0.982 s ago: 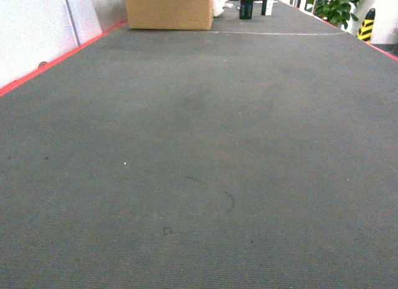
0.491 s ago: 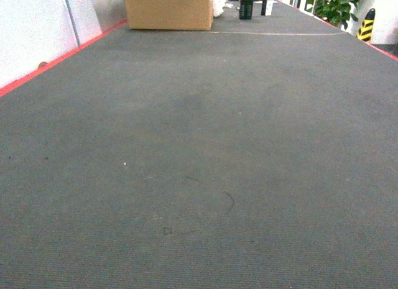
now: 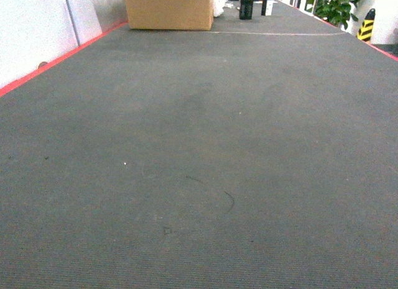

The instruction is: Sort blue parts and orange caps into right shelf containers

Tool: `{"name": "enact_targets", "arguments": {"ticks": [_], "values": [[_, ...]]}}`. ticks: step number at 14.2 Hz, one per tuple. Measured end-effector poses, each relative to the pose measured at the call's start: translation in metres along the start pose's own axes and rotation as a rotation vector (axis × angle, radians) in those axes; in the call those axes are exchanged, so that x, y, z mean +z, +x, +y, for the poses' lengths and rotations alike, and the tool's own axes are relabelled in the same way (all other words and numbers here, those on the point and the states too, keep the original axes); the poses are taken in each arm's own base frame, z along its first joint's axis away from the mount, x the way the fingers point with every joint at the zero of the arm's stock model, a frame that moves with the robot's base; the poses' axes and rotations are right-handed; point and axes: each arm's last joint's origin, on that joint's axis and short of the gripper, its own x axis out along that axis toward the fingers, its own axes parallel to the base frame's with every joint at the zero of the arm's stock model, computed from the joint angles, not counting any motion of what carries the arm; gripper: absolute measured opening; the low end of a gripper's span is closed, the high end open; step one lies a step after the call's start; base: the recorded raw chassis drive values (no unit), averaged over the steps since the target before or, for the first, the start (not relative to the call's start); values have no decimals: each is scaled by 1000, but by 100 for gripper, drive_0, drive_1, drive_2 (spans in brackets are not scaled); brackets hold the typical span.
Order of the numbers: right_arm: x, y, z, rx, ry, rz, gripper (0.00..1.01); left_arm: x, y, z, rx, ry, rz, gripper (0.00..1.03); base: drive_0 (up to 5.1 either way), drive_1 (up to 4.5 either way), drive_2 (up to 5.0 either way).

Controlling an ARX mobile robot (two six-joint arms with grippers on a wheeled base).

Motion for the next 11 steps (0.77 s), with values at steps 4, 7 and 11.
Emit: {"name": "enact_targets", "arguments": {"ticks": [4,7,11], "values": [[2,-10,3,15,-3,-9,42,0,0,0,0,0,0,44,0,0,0],[2,-10,3,15,-1,-10,42,0,0,0,0,0,0,44,0,0,0],[1,-10,3,15,-1,-9,42,0,0,0,0,0,0,44,0,0,0]]}}
